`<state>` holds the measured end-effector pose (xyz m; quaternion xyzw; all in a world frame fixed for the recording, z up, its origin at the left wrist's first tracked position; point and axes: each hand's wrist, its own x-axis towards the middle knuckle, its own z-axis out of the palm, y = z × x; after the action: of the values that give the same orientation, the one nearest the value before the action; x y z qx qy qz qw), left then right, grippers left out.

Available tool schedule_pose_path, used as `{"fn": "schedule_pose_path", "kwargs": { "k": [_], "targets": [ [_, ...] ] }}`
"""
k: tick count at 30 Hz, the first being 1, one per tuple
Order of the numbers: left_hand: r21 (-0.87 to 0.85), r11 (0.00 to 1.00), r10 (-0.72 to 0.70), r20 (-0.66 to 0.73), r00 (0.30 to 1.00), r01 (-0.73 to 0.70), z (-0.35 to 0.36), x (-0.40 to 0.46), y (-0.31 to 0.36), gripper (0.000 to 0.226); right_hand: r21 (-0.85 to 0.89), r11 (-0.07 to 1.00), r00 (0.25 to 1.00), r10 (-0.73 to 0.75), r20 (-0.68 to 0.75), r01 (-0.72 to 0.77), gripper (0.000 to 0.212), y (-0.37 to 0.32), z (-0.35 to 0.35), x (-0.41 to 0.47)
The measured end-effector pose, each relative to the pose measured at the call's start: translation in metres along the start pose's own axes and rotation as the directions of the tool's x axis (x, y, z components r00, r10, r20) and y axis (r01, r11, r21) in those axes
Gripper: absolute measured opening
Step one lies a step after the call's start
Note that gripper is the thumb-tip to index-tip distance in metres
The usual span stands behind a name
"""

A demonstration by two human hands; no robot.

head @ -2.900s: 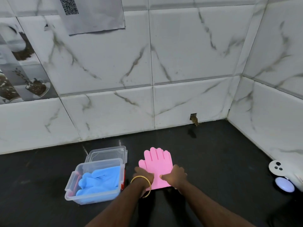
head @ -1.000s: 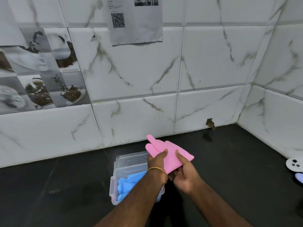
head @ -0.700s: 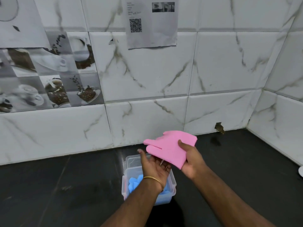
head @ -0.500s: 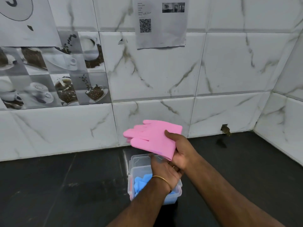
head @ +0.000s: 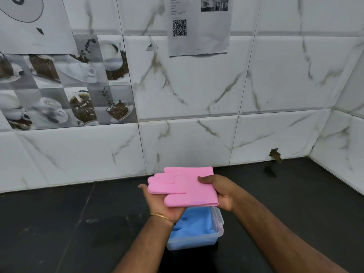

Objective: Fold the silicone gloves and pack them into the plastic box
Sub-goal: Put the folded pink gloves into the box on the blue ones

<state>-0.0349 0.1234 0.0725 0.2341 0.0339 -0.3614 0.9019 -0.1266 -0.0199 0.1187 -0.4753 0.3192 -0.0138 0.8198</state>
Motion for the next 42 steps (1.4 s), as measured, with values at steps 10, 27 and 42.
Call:
{"fn": "schedule_pose_path", "kwargs": {
  "k": [10, 27, 42],
  "targets": [
    [0.053, 0.988, -0.148, -0.004, 0.989, 0.148, -0.046, -0.011, -0.013, 0.083, -0.519, 0.851, 0.960, -0.205, -0.190, 0.079, 0.036, 0.045, -0.024, 0.022],
    [0.244, 0.963, -0.086, -0.123, 0.989, 0.114, -0.062, -0.009, -0.043, 0.066, -0.996, -0.088, 0.893, -0.448, 0.051, 0.013, 0.048, 0.080, -0.027, 0.024],
    [0.241, 0.937, -0.172, -0.317, 0.933, 0.254, -0.046, -0.008, -0.040, 0.049, -0.850, -0.527, 0.948, -0.273, 0.166, -0.003, 0.033, 0.084, -0.014, 0.039]
  ]
}}
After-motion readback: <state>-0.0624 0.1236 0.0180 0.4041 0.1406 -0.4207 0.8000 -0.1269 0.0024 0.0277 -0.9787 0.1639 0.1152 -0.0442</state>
